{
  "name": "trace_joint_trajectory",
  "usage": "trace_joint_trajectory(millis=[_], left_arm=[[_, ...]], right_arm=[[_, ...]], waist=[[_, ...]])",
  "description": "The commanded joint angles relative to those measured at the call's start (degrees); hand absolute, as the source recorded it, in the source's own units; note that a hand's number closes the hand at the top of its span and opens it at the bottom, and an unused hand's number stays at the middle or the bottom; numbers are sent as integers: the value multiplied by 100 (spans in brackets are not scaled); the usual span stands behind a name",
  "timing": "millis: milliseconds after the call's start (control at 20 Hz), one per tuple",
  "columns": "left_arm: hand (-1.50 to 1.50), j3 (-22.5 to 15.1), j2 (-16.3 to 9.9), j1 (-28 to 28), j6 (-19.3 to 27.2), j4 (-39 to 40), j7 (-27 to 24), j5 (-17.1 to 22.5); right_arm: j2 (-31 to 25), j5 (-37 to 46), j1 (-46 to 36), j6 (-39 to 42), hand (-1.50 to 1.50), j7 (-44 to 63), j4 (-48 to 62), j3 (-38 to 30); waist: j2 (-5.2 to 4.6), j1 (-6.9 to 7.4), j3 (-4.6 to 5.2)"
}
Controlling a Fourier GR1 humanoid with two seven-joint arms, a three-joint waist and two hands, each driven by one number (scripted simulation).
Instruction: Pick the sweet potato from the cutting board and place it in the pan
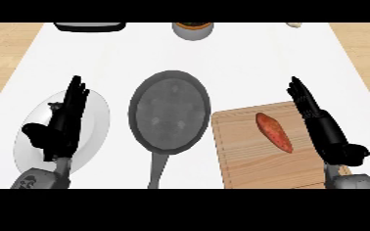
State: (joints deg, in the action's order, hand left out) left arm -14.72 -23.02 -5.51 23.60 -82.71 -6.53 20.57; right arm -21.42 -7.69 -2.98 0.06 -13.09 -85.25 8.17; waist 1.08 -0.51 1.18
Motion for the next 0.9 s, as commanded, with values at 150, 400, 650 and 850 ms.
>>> trace_joint_trajectory(millis=[150,400,650,850], left_arm=[[0,-432,-541,129,-11,-120,398,-754],[0,-630,-776,349,-292,-57,628,-805],[0,-728,-711,573,-168,-362,884,-985],[0,-567,-844,505,-368,-274,841,-897]], right_arm=[[17,-1156,-1283,995,-150,615,949,-549],[-561,-528,-1070,-299,-150,1686,1527,-1162],[-1748,-321,-851,1072,-150,1775,1776,-1026],[-2549,357,-1136,1780,-150,1579,1664,-581]], waist=[[-146,248,-135],[-140,59,-122],[-114,84,-121],[-122,115,-116]])
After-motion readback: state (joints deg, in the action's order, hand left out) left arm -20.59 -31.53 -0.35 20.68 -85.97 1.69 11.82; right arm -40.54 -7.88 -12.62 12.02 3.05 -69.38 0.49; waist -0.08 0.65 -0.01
